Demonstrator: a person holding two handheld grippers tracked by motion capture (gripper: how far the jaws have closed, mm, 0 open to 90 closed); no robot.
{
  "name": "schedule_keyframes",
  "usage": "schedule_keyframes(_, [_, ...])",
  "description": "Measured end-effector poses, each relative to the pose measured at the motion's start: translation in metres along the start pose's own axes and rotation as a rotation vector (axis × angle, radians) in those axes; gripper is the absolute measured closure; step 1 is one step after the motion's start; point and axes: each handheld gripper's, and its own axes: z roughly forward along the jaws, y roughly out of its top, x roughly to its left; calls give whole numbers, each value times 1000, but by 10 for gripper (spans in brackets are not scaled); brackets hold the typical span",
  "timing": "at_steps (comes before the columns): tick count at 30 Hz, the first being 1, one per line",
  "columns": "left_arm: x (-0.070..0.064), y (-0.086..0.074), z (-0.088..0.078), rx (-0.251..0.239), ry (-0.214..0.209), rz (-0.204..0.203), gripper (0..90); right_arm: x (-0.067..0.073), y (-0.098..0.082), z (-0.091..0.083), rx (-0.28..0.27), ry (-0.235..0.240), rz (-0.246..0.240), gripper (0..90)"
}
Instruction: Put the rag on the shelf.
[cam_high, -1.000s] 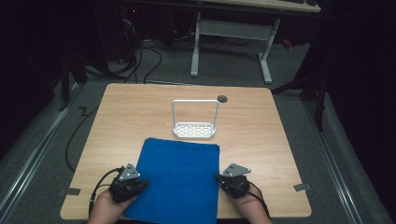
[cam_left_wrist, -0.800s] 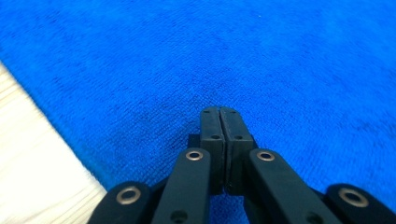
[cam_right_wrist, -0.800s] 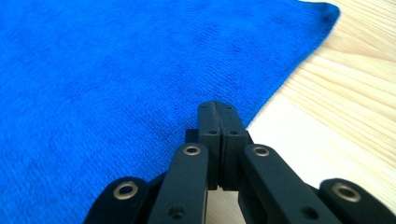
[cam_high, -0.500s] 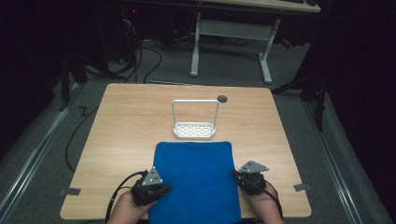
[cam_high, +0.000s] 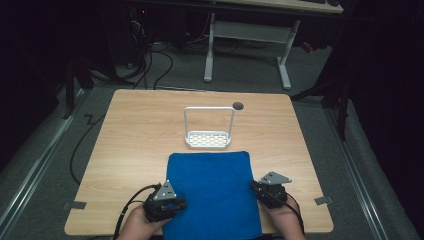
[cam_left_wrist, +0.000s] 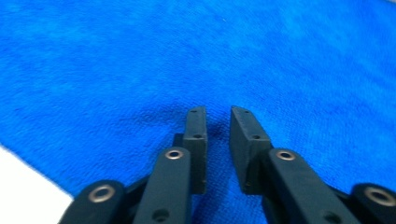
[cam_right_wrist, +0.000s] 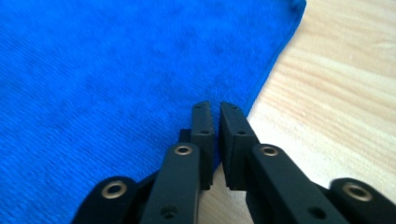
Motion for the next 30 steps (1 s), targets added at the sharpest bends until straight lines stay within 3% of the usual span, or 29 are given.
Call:
schedule_keyframes(3, [10,-2,-9,-55,15,-62,733,-1,1,-3,-48,20,30,783])
schedule_keyframes(9, [25,-11,-20,-102,106,-120,650,-5,0,-1,-78,16,53,694])
schedule_keyframes(14, [41,-17,-25,-128,210,-171,559,-9,1,-2,-95,11,83,689])
schedule_keyframes(17, [51,-19,-29,-155,246,-208,513,-9,2,-1,-101,-4,88,698])
schedule_keyframes(20, [60,-18,-29,-173,268,-243,479,-9,3,-1,-106,-2,88,686])
schedule_keyframes(24, [72,-10,-26,-157,294,-260,453,-9,3,1,-103,8,84,664])
schedule_keyframes(27, [85,0,-19,-166,287,-306,458,-9,3,1,-103,12,87,656])
schedule_keyframes(30, [94,11,-11,-176,294,-307,477,-9,2,0,-104,15,91,652])
